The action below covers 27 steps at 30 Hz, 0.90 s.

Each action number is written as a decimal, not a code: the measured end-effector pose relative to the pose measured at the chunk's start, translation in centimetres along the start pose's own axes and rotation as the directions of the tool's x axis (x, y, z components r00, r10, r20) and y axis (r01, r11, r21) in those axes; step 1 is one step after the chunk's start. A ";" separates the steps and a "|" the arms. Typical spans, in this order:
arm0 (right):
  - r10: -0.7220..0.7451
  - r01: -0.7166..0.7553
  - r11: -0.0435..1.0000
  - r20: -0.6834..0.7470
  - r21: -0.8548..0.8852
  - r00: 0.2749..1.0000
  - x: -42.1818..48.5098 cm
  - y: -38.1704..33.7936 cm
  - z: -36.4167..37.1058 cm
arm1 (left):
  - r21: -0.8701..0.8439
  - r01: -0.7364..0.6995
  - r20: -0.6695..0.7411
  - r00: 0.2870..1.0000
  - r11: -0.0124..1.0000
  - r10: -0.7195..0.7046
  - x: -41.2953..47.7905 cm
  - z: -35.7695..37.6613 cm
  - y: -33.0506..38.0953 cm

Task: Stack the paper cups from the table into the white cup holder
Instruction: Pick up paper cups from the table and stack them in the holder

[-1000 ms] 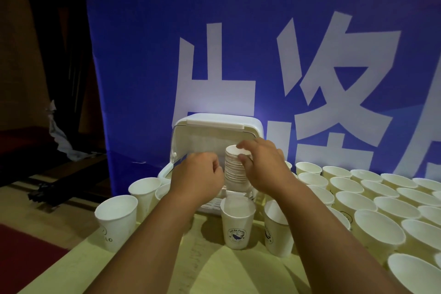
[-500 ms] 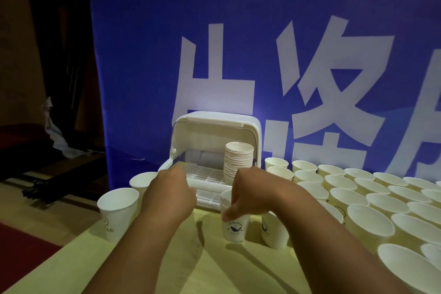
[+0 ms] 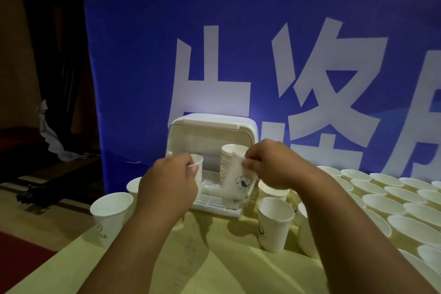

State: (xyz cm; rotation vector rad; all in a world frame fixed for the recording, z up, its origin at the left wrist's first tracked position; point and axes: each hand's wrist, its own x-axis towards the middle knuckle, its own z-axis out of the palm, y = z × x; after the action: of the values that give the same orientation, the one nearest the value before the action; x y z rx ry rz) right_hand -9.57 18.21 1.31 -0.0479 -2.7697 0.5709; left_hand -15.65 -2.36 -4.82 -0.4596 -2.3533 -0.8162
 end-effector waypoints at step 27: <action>0.210 -0.026 0.965 -0.708 0.260 0.674 2.4 2.4 -0.2 | 0.047 -0.209 0.162 0.966 0.977 0.200 6.4 7.7 5.4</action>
State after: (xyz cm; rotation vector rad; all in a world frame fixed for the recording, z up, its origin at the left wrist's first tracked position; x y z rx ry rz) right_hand -11.90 20.69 1.28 -0.3353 -1.9015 0.7097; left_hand -21.14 7.45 -3.17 -0.7501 -2.4151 -0.6272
